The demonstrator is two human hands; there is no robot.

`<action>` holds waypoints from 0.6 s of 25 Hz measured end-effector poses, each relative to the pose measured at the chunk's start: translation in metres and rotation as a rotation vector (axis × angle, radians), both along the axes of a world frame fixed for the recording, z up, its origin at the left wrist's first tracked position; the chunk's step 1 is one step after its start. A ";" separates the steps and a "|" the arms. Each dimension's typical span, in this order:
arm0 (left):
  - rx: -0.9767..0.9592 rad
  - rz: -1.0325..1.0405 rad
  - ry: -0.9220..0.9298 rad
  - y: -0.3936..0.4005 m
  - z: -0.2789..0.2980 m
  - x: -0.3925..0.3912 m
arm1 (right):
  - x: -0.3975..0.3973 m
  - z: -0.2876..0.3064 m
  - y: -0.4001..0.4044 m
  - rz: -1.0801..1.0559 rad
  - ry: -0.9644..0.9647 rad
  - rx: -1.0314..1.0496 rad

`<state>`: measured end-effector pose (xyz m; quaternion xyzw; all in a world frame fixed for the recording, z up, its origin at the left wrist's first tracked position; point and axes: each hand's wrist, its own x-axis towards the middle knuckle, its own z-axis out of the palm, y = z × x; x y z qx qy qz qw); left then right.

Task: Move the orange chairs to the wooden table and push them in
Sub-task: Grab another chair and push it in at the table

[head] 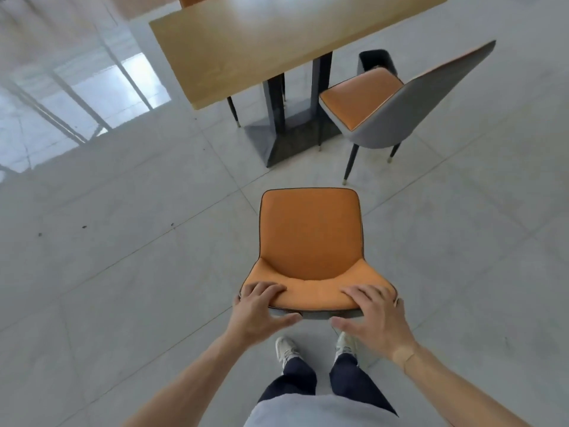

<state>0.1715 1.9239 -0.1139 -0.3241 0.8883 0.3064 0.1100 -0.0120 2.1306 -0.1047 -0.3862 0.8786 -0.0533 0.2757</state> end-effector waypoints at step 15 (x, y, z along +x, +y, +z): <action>-0.087 0.000 0.100 -0.003 -0.015 -0.010 | -0.006 -0.005 -0.023 -0.051 0.114 -0.002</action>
